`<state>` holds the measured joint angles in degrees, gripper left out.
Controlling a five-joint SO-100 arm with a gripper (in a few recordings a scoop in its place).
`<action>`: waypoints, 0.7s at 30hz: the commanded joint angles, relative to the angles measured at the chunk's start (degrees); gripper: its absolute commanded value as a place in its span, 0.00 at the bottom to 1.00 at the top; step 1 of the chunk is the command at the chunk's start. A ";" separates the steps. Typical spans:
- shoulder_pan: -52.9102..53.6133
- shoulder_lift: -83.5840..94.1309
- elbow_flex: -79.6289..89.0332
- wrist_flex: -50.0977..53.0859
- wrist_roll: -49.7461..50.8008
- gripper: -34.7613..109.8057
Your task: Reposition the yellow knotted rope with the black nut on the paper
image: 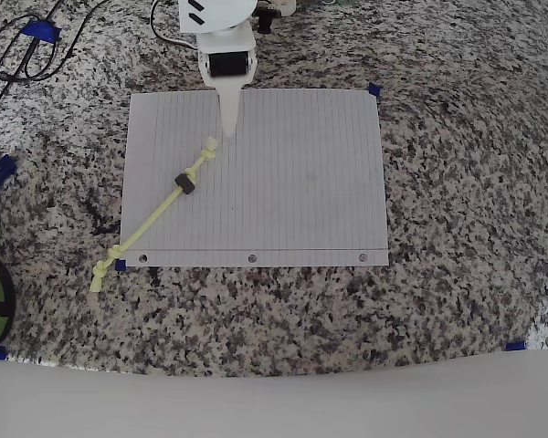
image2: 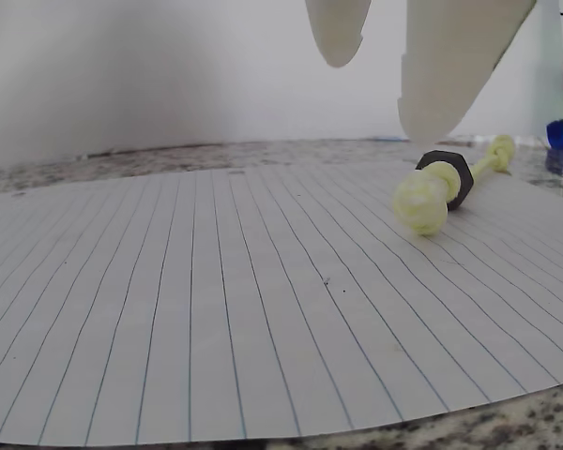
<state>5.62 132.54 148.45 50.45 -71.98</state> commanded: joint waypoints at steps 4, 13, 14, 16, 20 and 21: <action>0.44 -6.86 -5.71 -0.53 3.43 0.65; 0.62 -19.16 -15.38 0.26 15.21 0.65; 0.70 -20.30 -15.73 0.00 17.05 0.65; 0.70 -22.32 -16.35 0.35 21.27 0.64; 1.67 -25.75 -18.11 1.23 29.79 0.63; 1.93 -26.72 -18.54 1.23 32.34 0.63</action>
<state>7.03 107.05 132.36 51.50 -45.18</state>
